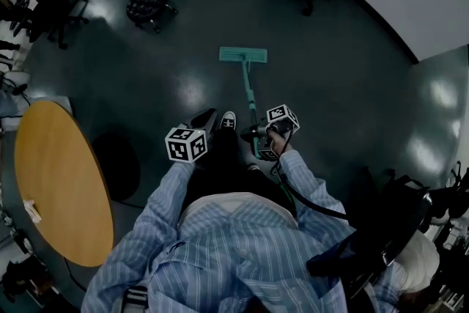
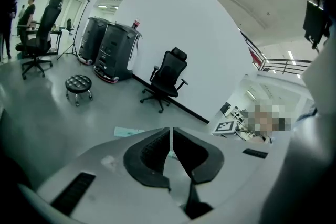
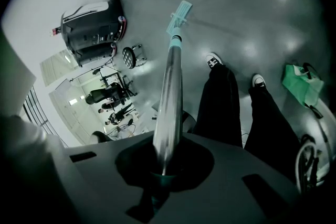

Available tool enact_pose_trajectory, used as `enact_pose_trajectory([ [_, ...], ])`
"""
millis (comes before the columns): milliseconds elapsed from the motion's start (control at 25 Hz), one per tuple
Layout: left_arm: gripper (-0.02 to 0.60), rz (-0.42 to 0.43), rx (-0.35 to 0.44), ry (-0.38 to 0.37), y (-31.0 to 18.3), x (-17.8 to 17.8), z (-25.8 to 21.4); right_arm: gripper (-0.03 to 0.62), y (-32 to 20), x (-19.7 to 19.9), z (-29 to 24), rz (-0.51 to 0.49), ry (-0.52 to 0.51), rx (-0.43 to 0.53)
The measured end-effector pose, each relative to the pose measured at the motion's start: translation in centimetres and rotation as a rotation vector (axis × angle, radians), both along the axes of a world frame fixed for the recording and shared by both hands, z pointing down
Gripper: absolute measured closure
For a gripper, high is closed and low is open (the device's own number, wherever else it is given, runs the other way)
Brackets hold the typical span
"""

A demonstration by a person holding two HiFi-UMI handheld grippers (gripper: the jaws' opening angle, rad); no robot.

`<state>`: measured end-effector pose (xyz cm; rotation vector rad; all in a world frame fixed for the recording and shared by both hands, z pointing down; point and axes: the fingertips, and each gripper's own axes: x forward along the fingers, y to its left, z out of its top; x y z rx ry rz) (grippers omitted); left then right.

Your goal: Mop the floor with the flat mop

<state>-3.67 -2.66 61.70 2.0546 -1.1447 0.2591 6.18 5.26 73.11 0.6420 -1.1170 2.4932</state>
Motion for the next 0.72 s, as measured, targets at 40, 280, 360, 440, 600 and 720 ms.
enact_pose_trajectory([
  [40, 0.558, -0.016, 0.008, 0.004, 1.0, 0.2, -0.6, 0.579, 1.7, 0.6, -0.2, -0.001, 0.001, -0.004],
  [280, 0.558, -0.058, 0.072, 0.001, 7.6, 2.0, -3.3, 0.579, 10.6, 3.9, -0.5, -0.025, 0.004, -0.004],
  [360, 0.558, -0.077, 0.083, 0.014, 10.3, 2.6, -3.4, 0.579, 13.5, 4.7, -0.4, -0.037, 0.007, 0.0],
  [440, 0.558, -0.091, 0.081, 0.03, 12.9, 3.5, -3.1, 0.579, 16.4, 5.6, 0.1, -0.056, 0.012, 0.004],
  [600, 0.558, -0.077, 0.076, 0.036, 17.3, 4.9, -2.4, 0.579, 20.5, 6.4, 0.5, -0.071, 0.025, 0.005],
  [720, 0.558, -0.086, 0.063, 0.041, 19.9, 5.0, -2.2, 0.579, 22.5, 6.1, 0.0, -0.087, 0.021, -0.001],
])
